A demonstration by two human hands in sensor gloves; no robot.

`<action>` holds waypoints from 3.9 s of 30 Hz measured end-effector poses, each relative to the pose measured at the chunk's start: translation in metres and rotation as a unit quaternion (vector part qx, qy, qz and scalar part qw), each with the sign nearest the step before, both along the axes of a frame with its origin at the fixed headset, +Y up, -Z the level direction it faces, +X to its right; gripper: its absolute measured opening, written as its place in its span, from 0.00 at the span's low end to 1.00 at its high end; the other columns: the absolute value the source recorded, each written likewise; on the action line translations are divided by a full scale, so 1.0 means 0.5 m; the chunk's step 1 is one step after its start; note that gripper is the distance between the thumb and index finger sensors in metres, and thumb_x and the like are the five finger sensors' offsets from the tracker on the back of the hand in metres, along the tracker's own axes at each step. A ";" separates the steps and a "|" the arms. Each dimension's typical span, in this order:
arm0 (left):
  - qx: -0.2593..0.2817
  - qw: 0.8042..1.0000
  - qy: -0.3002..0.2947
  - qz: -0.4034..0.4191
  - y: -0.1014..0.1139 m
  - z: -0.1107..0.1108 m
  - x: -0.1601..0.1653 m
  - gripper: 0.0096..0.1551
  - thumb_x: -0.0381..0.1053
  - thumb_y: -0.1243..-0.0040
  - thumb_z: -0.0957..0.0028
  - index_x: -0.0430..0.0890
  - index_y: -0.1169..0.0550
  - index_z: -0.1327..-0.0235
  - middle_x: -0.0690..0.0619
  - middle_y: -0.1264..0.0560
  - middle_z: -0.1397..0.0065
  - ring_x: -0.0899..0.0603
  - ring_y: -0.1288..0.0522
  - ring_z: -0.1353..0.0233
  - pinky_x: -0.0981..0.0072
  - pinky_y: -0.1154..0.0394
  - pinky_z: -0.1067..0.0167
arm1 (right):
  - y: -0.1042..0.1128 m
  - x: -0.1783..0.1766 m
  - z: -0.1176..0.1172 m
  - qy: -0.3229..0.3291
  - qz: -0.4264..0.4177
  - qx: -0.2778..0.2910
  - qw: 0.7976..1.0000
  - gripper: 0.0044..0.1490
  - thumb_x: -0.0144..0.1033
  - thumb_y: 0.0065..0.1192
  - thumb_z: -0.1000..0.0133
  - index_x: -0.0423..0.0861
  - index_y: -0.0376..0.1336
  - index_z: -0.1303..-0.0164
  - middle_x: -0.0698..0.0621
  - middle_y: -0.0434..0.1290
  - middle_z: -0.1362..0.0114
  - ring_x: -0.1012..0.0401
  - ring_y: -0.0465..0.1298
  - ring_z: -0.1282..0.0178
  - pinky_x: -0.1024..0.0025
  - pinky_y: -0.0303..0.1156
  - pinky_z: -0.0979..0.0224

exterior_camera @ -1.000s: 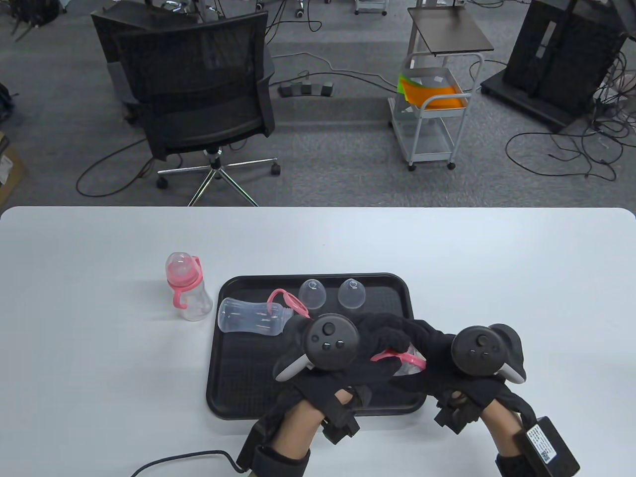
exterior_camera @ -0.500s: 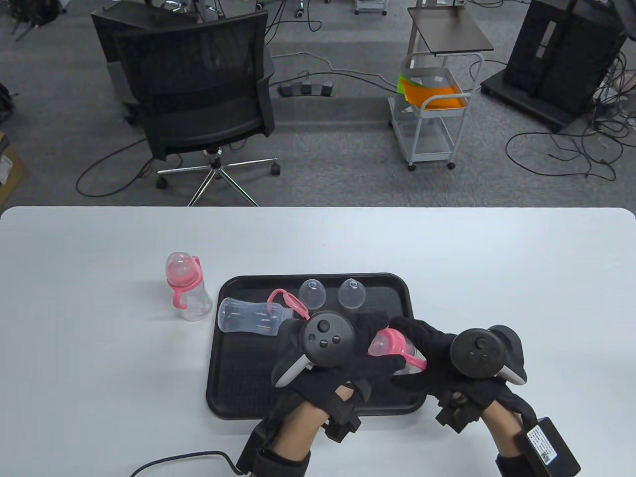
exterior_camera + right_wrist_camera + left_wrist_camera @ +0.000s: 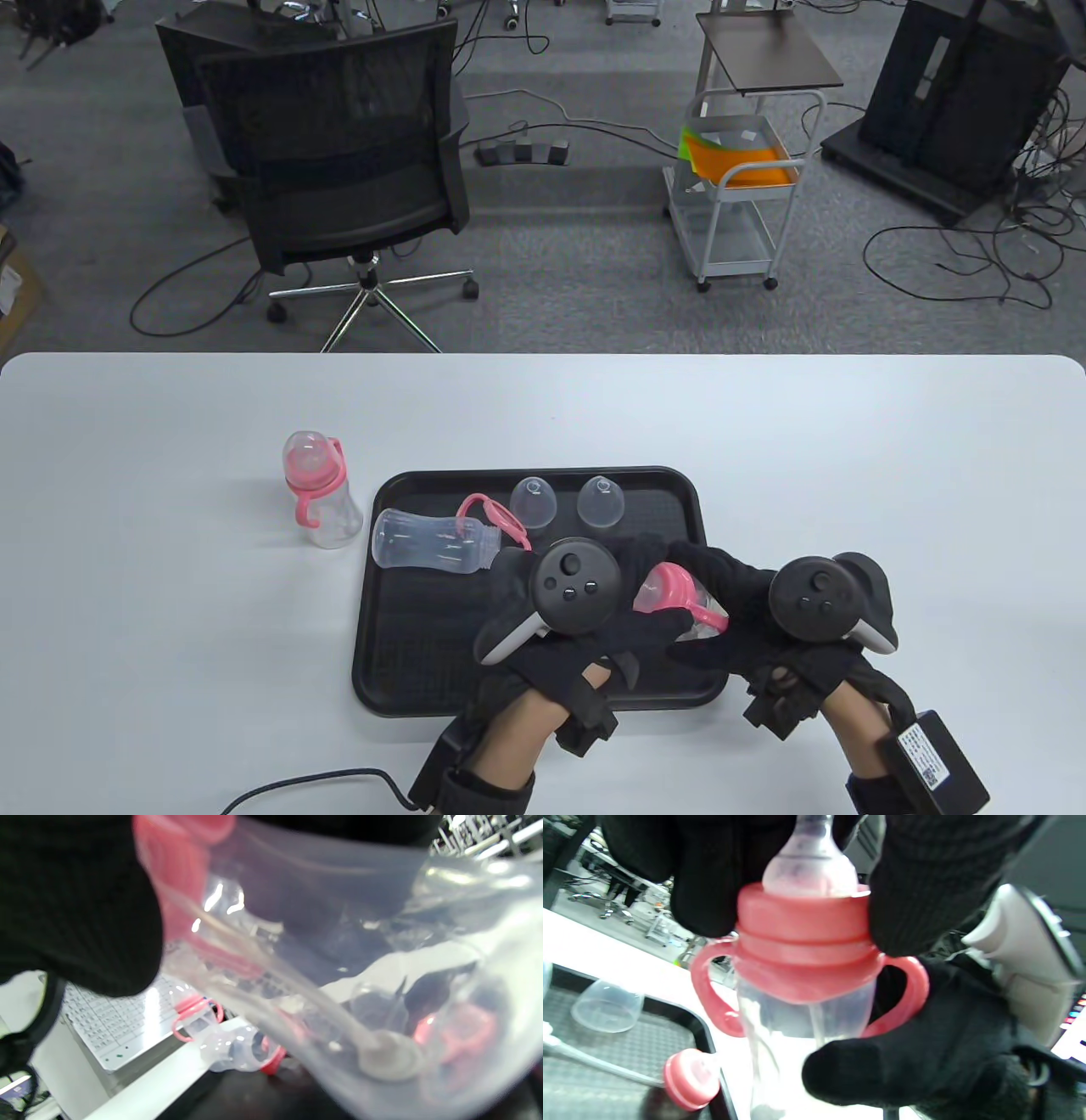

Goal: Assemble baby bottles from components

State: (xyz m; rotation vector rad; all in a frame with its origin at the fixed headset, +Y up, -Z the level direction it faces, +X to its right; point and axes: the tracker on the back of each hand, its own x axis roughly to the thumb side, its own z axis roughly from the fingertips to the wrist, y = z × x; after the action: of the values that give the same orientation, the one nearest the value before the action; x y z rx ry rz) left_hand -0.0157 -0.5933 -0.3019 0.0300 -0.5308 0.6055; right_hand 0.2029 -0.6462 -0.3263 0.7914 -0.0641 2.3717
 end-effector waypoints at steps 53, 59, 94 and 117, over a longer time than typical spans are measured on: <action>-0.114 0.905 0.215 -0.349 -0.169 -0.299 0.120 0.52 0.62 0.24 0.47 0.56 0.41 0.15 0.51 0.40 0.13 0.35 0.32 0.18 0.30 0.45 0.22 | -0.035 0.213 -0.075 -0.119 -0.226 -0.052 0.965 0.66 0.50 0.90 0.64 0.43 0.53 0.21 0.44 0.66 0.23 0.46 0.75 0.25 0.42 0.74 0.23; -0.129 0.885 0.221 -0.389 -0.205 -0.332 0.137 0.53 0.64 0.24 0.48 0.61 0.42 0.15 0.55 0.44 0.11 0.34 0.35 0.17 0.32 0.48 0.21 | -0.035 0.206 -0.073 -0.115 -0.221 -0.046 0.967 0.67 0.49 0.90 0.64 0.43 0.53 0.21 0.44 0.66 0.23 0.46 0.75 0.25 0.43 0.73 0.23; -0.025 0.943 0.161 -0.289 -0.062 -0.222 0.041 0.51 0.71 0.18 0.59 0.55 0.27 0.24 0.46 0.23 0.25 0.39 0.22 0.29 0.29 0.44 0.26 | -0.032 0.191 -0.065 -0.095 -0.216 -0.034 0.971 0.66 0.49 0.90 0.64 0.42 0.53 0.21 0.43 0.66 0.23 0.45 0.75 0.25 0.42 0.73 0.23; 0.140 0.989 -0.025 0.052 0.089 0.014 -0.058 0.51 0.72 0.19 0.59 0.54 0.27 0.23 0.44 0.22 0.26 0.38 0.20 0.31 0.25 0.43 0.27 | 0.020 0.060 -0.004 -0.019 -0.137 0.043 0.989 0.66 0.48 0.90 0.64 0.43 0.53 0.21 0.44 0.65 0.23 0.45 0.74 0.24 0.43 0.73 0.23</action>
State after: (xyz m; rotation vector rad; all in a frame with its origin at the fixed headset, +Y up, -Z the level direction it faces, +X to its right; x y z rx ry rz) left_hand -0.0450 -0.5489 -0.2947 0.3105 -0.6621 0.6301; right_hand 0.2327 -0.6360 -0.3283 0.7276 -0.2755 2.1332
